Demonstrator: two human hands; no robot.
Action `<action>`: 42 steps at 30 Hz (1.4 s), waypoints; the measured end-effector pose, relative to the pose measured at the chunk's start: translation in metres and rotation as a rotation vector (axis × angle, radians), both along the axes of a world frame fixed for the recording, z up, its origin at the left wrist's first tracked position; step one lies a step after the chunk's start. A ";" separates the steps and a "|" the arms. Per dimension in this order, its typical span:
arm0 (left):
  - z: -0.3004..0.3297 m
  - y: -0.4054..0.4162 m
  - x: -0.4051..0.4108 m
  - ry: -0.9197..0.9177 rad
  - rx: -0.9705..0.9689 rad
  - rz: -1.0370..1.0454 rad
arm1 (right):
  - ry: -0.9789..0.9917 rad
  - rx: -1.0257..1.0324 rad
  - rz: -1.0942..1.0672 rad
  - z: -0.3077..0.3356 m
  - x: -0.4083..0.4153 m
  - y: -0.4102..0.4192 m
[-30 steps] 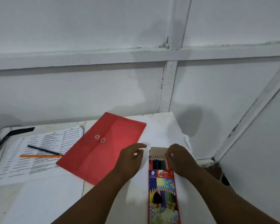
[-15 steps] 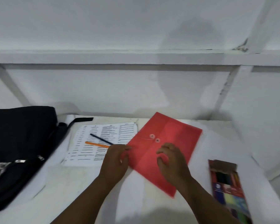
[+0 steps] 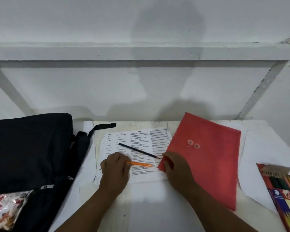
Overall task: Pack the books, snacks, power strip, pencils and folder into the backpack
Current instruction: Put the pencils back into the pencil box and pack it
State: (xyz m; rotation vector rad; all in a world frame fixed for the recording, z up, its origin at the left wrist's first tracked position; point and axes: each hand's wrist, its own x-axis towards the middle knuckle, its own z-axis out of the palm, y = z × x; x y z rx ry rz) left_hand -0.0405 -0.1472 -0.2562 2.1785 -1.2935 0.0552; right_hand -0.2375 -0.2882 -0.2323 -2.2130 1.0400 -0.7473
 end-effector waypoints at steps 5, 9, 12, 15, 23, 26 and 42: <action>0.005 0.002 0.007 0.204 -0.201 0.060 | 0.025 0.059 0.012 0.003 0.012 -0.003; 0.006 0.002 0.009 0.235 -0.214 0.060 | 0.120 -0.058 -0.122 -0.007 0.025 -0.002; 0.006 0.003 0.009 0.249 -0.212 0.045 | 0.092 -0.043 -0.103 -0.004 0.026 -0.001; 0.009 0.003 0.008 0.250 -0.197 0.021 | 0.025 0.128 -0.104 0.004 0.017 -0.004; 0.016 0.000 0.003 0.168 -0.112 -0.049 | -0.737 0.694 -0.370 0.056 -0.017 -0.003; 0.018 -0.003 0.005 0.145 -0.007 -0.045 | -0.940 0.709 -0.491 0.078 -0.034 -0.010; 0.093 -0.099 -0.185 0.727 0.029 -0.208 | -0.946 0.614 -0.535 0.097 -0.172 -0.069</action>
